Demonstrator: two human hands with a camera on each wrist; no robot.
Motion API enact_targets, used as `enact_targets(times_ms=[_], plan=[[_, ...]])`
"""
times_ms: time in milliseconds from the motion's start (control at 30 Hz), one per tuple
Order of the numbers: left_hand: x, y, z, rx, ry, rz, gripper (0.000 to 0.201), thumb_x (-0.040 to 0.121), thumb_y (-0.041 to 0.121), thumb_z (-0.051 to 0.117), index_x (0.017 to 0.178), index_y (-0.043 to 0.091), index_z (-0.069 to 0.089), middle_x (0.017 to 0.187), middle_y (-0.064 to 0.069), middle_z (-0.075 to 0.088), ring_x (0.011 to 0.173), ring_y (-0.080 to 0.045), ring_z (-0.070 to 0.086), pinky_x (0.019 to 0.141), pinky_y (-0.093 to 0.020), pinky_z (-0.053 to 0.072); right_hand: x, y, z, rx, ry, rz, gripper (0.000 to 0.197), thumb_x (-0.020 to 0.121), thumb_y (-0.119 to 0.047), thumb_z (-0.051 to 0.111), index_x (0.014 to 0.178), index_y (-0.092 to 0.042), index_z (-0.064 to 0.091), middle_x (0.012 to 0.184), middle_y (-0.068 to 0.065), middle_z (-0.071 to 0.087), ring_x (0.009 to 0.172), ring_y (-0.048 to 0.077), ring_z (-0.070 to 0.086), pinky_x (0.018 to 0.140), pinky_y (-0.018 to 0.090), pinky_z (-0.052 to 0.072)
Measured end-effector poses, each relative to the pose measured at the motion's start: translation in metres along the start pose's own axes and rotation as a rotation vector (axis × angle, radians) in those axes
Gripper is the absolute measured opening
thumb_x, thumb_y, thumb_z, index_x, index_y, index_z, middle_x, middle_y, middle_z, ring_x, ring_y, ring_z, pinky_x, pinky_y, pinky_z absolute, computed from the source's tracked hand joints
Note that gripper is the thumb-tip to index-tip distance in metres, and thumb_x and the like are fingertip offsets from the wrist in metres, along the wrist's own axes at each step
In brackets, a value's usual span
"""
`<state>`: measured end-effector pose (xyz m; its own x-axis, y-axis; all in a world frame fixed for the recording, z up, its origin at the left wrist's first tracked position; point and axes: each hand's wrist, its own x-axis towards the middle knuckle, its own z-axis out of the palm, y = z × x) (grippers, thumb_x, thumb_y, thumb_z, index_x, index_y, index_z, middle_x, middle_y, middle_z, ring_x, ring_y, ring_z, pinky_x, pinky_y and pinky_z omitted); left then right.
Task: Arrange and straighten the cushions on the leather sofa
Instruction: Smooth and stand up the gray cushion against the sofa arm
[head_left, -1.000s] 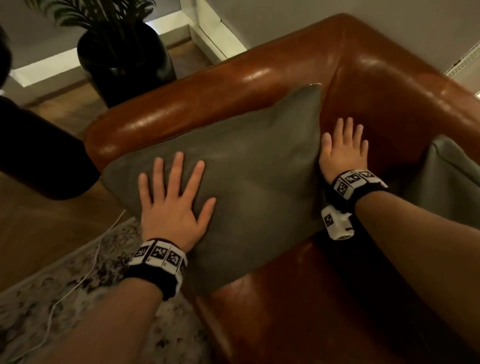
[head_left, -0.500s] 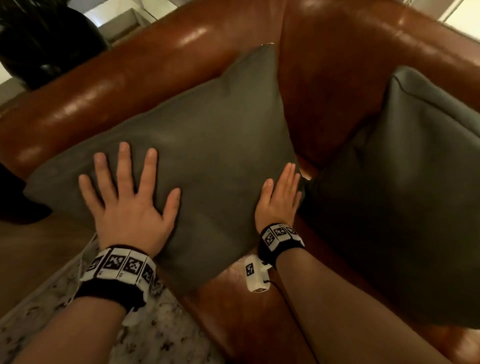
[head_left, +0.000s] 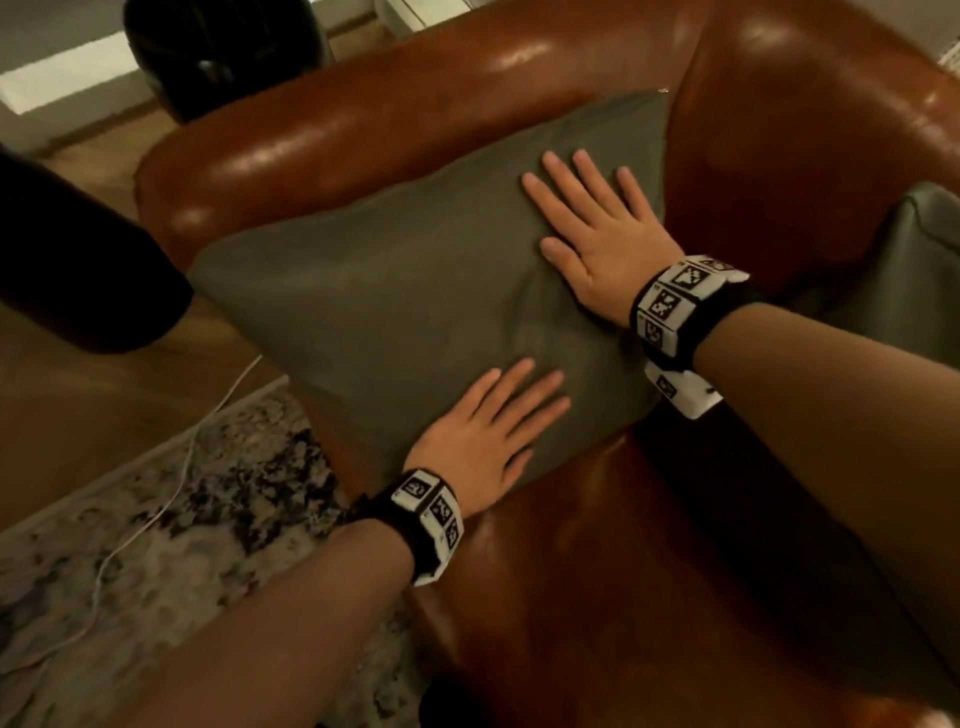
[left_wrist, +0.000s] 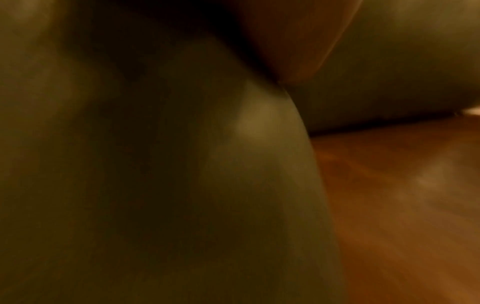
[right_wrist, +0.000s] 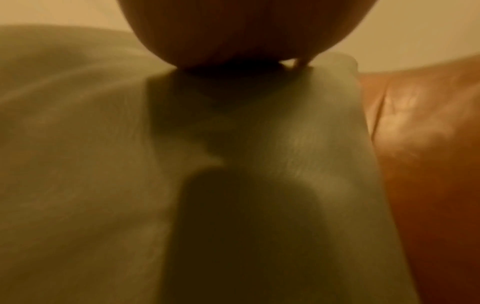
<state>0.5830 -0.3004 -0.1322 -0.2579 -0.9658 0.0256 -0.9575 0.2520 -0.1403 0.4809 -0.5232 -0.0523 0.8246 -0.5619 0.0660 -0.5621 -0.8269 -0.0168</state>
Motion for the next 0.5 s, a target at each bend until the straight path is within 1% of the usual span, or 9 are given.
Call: enact_targets(times_ms=[67,133,167,200,267,300,367,433,500], plan=[[-0.029,0.005,0.027,0.039,-0.075,0.073,0.074,0.095,0.037,0.047,0.156,0.024,0.007,0.163,-0.001,-0.005,0.149,-0.027,-0.01,0.12,-0.041,-0.014,-0.001,0.002,0.006,-0.019,0.01,0.01,0.056,0.103,-0.048,0.015,0.155,-0.035,-0.002,0.165,-0.007,-0.001,0.152,0.02,-0.003,0.12,0.052,0.002],[-0.057,0.005,0.049,0.049,-0.175,0.137,0.081,0.089,0.027,0.056,0.156,0.025,0.01,0.164,0.001,-0.007,0.148,-0.024,-0.01,0.118,-0.041,-0.018,-0.001,-0.002,0.007,-0.029,0.015,0.018,0.056,0.103,-0.047,0.015,0.155,-0.035,-0.003,0.165,-0.008,-0.002,0.151,0.019,-0.004,0.121,0.052,0.002],[-0.07,0.003,0.057,0.048,-0.216,0.156,0.084,0.086,0.023,0.057,0.156,0.024,0.011,0.163,0.001,-0.011,0.148,-0.024,-0.009,0.118,-0.041,-0.02,0.001,-0.003,0.007,-0.027,0.01,0.017,0.056,0.103,-0.047,0.015,0.155,-0.036,-0.003,0.164,-0.008,-0.002,0.151,0.019,-0.004,0.121,0.052,0.001],[-0.083,0.0,0.064,0.041,-0.241,0.168,0.085,0.083,0.02,0.057,0.156,0.024,0.012,0.162,0.0,-0.015,0.148,-0.023,-0.009,0.118,-0.041,-0.02,0.001,-0.005,0.007,-0.022,0.005,0.019,0.056,0.103,-0.048,0.015,0.154,-0.036,-0.003,0.164,-0.009,-0.002,0.151,0.019,-0.004,0.121,0.052,0.001],[-0.1,-0.002,0.068,-0.005,-0.215,0.163,0.084,0.084,0.023,0.059,0.155,0.024,0.014,0.162,0.001,-0.018,0.148,-0.024,-0.004,0.119,-0.04,-0.019,0.0,-0.009,0.003,-0.003,0.02,0.037,0.056,0.103,-0.048,0.015,0.155,-0.036,-0.002,0.165,-0.008,-0.001,0.151,0.019,-0.004,0.121,0.052,0.001],[-0.104,0.0,0.063,-0.042,-0.176,0.134,0.082,0.087,0.028,0.06,0.155,0.026,0.015,0.163,0.001,-0.015,0.149,-0.025,0.001,0.119,-0.04,-0.017,-0.001,-0.013,0.0,0.024,0.036,0.056,0.056,0.103,-0.047,0.016,0.155,-0.035,0.0,0.165,-0.007,0.0,0.151,0.019,-0.004,0.121,0.051,0.001],[-0.096,0.008,0.038,-0.116,-0.052,0.01,0.075,0.092,0.04,0.053,0.155,0.03,0.014,0.164,0.003,-0.004,0.147,-0.026,0.01,0.119,-0.039,-0.01,-0.003,-0.028,-0.01,0.114,0.097,0.09,0.057,0.103,-0.043,0.023,0.156,-0.03,0.004,0.165,-0.005,0.002,0.151,0.019,-0.004,0.121,0.049,-0.001],[-0.069,0.004,0.003,-0.133,0.103,-0.185,0.069,0.095,0.046,0.044,0.155,0.032,0.012,0.162,0.005,0.003,0.146,-0.029,0.013,0.119,-0.042,-0.004,-0.004,-0.055,-0.014,0.195,0.161,0.061,0.058,0.103,-0.038,0.026,0.156,-0.025,0.008,0.164,-0.005,0.004,0.152,0.019,-0.002,0.122,0.046,-0.001],[-0.039,-0.013,-0.021,-0.152,0.219,-0.405,0.066,0.096,0.048,0.039,0.155,0.031,0.013,0.162,0.006,0.005,0.148,-0.03,0.01,0.119,-0.044,-0.001,-0.002,-0.077,-0.006,0.189,0.164,-0.002,0.057,0.103,-0.036,0.024,0.156,-0.024,0.01,0.163,-0.006,0.005,0.152,0.019,-0.001,0.122,0.045,-0.001]])
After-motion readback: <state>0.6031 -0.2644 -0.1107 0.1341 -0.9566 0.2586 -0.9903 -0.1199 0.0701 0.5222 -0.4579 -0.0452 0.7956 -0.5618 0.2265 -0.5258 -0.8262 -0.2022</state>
